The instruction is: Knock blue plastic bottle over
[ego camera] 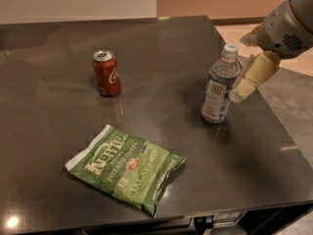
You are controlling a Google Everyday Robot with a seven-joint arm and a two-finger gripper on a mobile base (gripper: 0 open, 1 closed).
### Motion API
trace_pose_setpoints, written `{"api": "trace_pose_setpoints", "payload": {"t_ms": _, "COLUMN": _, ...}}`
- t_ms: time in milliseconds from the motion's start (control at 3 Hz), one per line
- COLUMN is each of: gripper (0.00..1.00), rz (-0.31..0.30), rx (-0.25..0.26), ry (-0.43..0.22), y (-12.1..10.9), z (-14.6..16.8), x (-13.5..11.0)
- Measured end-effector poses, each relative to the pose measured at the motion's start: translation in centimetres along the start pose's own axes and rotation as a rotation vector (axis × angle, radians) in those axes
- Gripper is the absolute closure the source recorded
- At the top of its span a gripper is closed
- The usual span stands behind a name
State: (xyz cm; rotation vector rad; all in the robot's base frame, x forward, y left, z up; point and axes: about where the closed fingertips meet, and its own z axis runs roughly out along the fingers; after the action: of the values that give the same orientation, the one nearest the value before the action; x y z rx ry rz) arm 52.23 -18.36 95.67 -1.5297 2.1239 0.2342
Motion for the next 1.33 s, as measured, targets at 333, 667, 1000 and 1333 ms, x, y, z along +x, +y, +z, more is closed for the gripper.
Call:
{"api": "trace_pose_setpoints", "payload": {"t_ms": 333, "gripper": 0.00, "rz": 0.016, "rx": -0.012, "ry": -0.071, "y": 0.0, "z": 1.0, "x": -0.2}}
{"api": "trace_pose_setpoints", "payload": {"t_ms": 667, "gripper": 0.00, "rz": 0.033, "rx": -0.029, "ry": -0.135, "y": 0.1, "z": 2.3, "x": 0.2}}
{"api": "trace_pose_setpoints", "payload": {"t_ms": 1000, "gripper": 0.16, "rz": 0.046, "rx": -0.038, "ry": -0.172, "y": 0.0, "z": 3.1, "x": 0.5}}
{"api": "trace_pose_setpoints", "payload": {"t_ms": 1333, "gripper": 0.40, "rz": 0.058, "rx": -0.046, "ry": -0.202, "y": -0.2, "z": 3.3, "x": 0.6}}
